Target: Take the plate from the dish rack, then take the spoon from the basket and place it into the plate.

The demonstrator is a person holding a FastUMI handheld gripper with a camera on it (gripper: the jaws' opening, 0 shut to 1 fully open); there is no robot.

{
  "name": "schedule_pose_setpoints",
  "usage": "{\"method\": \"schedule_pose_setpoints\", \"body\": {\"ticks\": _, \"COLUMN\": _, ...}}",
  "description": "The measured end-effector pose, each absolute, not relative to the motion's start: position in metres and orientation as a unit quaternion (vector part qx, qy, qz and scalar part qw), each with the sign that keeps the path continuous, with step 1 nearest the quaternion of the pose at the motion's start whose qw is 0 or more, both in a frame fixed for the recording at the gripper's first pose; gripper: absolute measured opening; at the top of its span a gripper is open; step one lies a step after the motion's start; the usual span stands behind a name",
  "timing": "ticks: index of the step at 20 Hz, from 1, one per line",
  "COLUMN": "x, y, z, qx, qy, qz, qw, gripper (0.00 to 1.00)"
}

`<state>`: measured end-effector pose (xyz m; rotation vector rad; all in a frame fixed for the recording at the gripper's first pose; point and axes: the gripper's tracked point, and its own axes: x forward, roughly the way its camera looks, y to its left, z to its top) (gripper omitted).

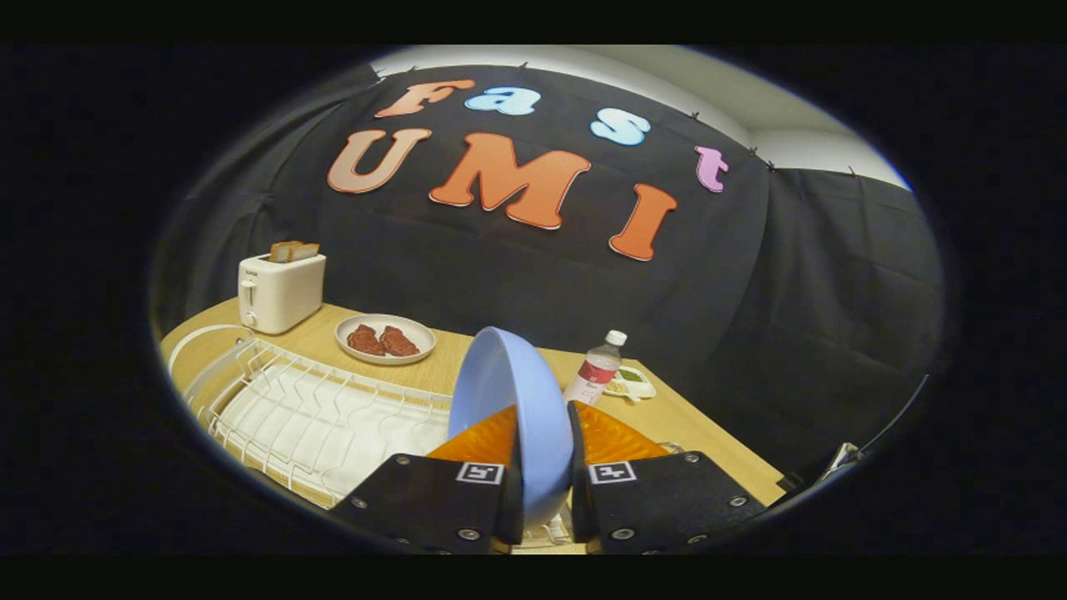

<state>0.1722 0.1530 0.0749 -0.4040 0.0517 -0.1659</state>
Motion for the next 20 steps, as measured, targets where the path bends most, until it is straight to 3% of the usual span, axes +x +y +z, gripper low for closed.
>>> {"method": "schedule_pose_setpoints", "body": {"ticks": 8, "x": 0.159, "y": 0.141, "z": 0.087, "qx": -0.175, "qy": 0.014, "qz": -0.082, "qw": 0.981, "gripper": 0.23}}
{"method": "schedule_pose_setpoints", "body": {"ticks": 20, "x": 0.058, "y": 0.136, "z": 0.093, "qx": -0.061, "qy": 0.017, "qz": 0.040, "qw": 0.997, "gripper": 0.22}}
